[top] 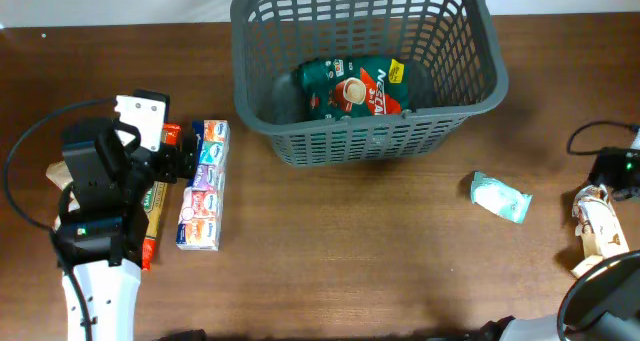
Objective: Pack container
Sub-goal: 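Grasp the clear snack bag on the right with the right gripper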
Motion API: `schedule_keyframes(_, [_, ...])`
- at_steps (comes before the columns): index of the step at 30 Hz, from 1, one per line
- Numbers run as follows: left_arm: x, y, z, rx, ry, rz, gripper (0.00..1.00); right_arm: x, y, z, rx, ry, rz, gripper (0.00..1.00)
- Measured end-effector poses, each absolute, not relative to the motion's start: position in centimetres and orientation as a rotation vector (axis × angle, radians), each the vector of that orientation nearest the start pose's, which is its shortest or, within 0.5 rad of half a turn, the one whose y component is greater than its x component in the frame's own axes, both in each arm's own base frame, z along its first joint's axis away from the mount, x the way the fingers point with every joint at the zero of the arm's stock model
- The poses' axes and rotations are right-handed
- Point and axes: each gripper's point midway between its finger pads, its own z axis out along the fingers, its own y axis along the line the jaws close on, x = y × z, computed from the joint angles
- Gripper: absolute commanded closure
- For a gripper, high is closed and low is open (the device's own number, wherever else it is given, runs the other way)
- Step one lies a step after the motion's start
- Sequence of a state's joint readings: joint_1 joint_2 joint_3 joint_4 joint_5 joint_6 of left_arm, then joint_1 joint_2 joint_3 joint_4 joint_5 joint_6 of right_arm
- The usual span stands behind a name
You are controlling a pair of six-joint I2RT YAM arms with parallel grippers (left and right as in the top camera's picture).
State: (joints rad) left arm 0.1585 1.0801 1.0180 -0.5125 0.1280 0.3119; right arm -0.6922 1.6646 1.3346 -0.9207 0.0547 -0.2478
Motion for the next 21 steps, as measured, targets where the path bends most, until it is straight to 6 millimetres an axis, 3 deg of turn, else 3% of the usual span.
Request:
schedule_keyframes(5, [34.8,3.3,25.8,0.239,2.13,0.138,0.01,25.6,-25.4,11.9,0.615,2.902,-0.435,0.25])
schedule_keyframes(11, [34.8,3.3,25.8,0.239,2.13,0.138,0.01,23.7,-24.6,11.2,0.604,3.009,-0.425,0.26])
schedule_keyframes(21, [34.8,3.3,25.8,0.239,2.13,0.138,0.01,22.2,-24.3,7.4,0.663,3.174,-0.385,0.3])
